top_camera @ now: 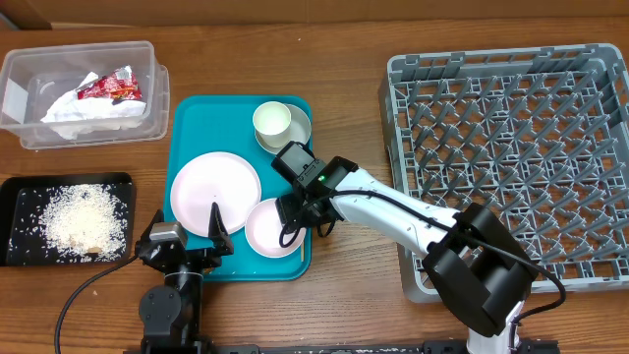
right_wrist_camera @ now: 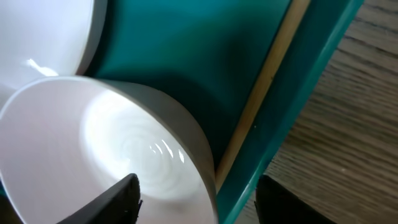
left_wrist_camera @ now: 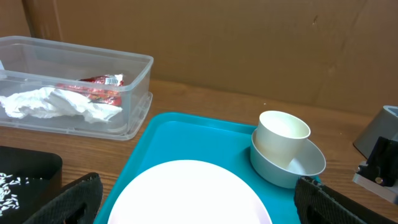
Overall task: Sort waste into correct bins and load items into the dishwasher
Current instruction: 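Lower the right gripper and grasp the rim of the small white plate, then lift the small white plate and carry it to the rack's back right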
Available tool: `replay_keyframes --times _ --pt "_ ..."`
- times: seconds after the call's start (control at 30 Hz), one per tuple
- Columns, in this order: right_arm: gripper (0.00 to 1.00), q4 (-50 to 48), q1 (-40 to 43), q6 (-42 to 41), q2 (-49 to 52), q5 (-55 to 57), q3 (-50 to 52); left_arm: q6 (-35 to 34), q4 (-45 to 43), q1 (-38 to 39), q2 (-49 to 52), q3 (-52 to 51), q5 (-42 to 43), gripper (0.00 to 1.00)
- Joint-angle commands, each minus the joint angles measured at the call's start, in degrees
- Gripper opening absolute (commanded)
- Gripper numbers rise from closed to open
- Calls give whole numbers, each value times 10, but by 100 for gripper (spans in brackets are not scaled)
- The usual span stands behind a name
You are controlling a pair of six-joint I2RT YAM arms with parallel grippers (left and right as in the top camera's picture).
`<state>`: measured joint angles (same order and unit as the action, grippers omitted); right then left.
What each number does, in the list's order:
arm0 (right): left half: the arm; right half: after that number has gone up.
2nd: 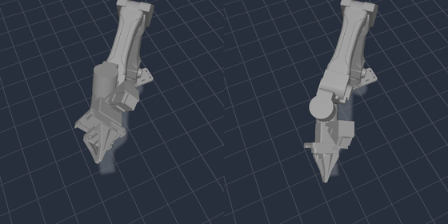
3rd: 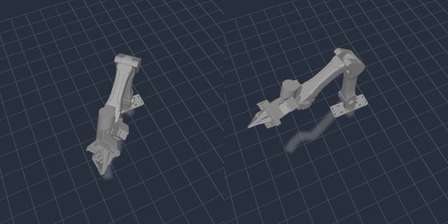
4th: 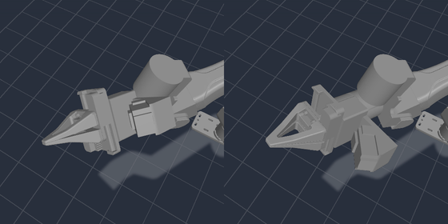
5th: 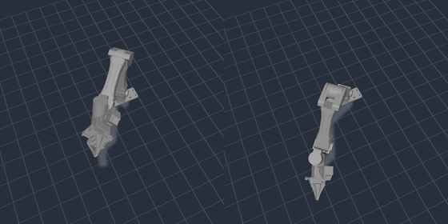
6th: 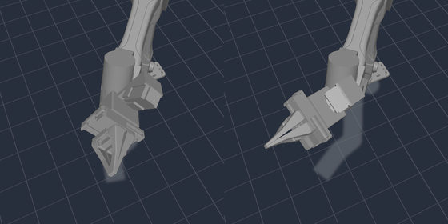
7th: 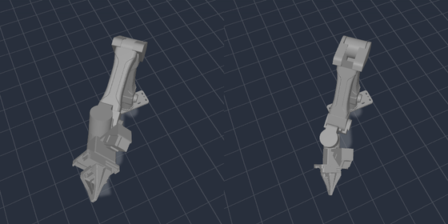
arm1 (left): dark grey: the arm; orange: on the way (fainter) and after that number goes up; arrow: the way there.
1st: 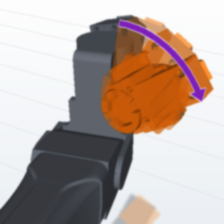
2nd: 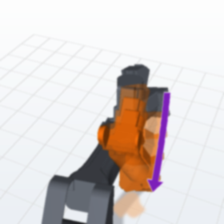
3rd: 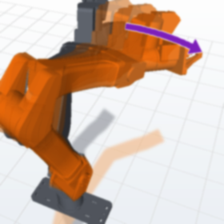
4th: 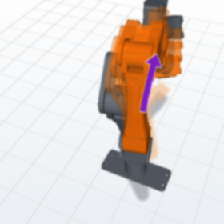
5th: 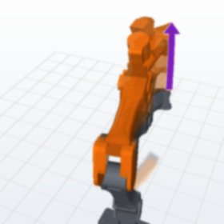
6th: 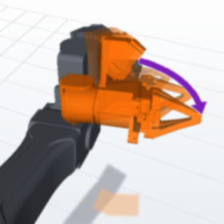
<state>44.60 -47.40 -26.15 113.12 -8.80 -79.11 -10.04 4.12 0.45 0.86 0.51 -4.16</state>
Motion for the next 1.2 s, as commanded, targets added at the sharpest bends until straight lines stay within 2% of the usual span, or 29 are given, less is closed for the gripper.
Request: replay_keyframes --times 0.0,0.23,0.57,0.67,1.0,1.17 --pt "54 -5 -2 -17 0 -3 -15 13 -1 2 -6 -2 -7 100" --pt "25 -7 -2 -42 0 -3 -15 13 -1 2 -6 -2 -7 100" --pt "8 -5 11 -41 -21 -3 -22 13 -1 2 -6 -2 -7 100" --pt "4 10 21 -41 -36 -3 -36 13 -1 2 -6 -2 -7 100" --pt "4 139 112 -10 -94 24 -128 13 -1 2 -6 -2 -7 100" --pt "4 193 189 -4 -130 127 -168 13 -1 2 -6 -2 -7 100"
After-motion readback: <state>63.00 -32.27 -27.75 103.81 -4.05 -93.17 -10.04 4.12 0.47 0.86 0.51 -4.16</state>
